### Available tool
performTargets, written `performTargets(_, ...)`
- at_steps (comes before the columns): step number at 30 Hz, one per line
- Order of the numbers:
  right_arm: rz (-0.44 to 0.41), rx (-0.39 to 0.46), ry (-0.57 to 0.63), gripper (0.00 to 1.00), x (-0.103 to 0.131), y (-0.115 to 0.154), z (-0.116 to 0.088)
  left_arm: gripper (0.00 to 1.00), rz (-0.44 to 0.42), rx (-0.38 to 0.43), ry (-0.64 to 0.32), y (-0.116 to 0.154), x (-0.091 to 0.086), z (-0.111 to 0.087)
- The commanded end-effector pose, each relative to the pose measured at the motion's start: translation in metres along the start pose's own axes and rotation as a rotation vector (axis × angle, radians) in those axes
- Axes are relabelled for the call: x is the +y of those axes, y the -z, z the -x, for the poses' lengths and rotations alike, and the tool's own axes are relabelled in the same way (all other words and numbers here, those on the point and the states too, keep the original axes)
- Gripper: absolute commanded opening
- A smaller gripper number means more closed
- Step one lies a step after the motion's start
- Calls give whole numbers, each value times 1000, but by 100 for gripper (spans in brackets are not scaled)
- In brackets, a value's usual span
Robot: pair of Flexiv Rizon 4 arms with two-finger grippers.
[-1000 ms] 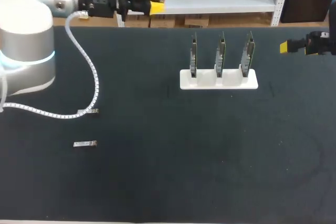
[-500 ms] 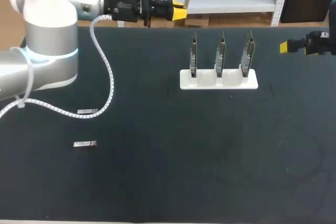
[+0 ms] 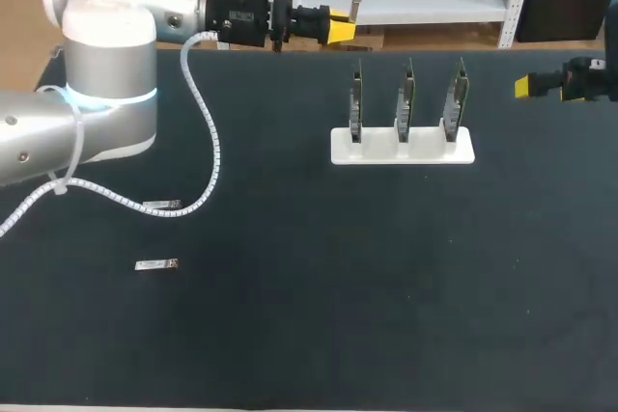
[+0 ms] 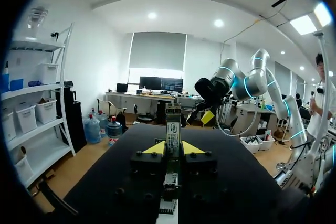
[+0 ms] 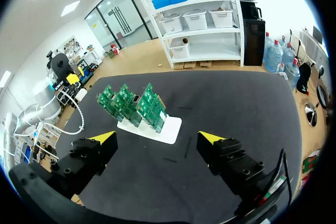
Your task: Pick up the optical module with the left hand, and insert it into the network port with the right hand.
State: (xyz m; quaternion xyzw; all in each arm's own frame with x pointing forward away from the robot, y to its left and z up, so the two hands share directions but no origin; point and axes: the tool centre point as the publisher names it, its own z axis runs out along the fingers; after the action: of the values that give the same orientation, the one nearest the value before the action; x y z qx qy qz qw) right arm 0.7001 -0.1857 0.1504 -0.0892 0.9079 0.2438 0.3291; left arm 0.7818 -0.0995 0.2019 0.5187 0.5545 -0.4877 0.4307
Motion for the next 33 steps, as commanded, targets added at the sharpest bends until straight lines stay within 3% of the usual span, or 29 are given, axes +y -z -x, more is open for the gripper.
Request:
performTargets(1,-3,-1,-1,100,1,0,0,0,-10,-10,9,-3,4,-8)
performTargets(33,-3,-1,-1,100,1,0,0,0,13,-60,82,-21,5,-38)
